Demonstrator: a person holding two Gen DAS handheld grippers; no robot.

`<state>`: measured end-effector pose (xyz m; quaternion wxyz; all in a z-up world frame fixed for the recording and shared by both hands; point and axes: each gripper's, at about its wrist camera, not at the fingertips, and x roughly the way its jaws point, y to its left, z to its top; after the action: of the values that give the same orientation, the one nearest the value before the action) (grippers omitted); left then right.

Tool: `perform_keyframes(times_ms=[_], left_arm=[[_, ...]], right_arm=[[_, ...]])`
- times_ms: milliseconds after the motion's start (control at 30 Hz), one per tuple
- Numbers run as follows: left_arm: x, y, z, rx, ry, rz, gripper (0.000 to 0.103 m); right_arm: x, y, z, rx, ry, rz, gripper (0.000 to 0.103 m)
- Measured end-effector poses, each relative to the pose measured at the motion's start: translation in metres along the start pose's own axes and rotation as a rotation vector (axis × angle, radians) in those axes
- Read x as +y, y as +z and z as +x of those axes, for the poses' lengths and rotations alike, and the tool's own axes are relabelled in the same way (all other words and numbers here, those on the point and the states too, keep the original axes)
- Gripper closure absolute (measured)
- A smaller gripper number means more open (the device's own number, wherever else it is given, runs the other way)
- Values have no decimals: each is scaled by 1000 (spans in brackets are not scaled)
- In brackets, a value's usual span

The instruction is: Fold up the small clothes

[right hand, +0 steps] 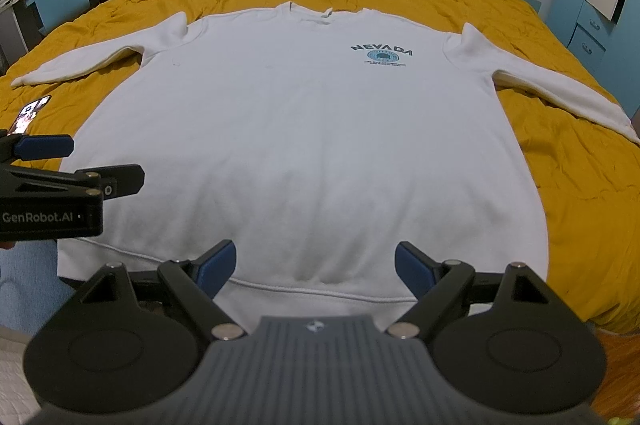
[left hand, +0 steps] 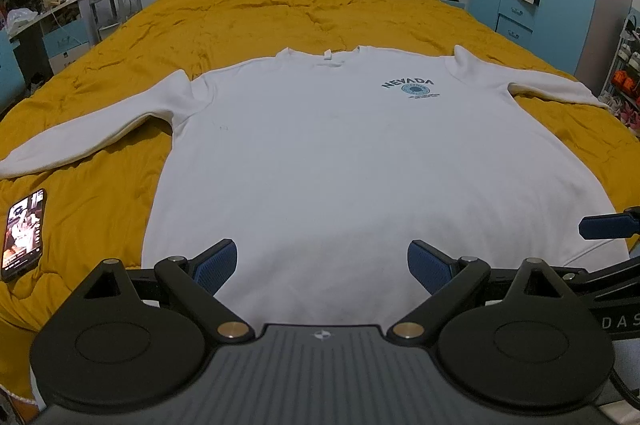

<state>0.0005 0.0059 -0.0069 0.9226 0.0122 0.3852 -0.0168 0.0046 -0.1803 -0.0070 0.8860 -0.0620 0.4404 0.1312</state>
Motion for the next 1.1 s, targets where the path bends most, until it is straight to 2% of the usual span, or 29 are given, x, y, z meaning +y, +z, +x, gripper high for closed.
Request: perform_keyframes(times_ms=[1100], left_arm=[[1, 2, 1, 18, -4, 5, 0]], right_arm=[[0, -2, 3, 16, -1, 1, 21]])
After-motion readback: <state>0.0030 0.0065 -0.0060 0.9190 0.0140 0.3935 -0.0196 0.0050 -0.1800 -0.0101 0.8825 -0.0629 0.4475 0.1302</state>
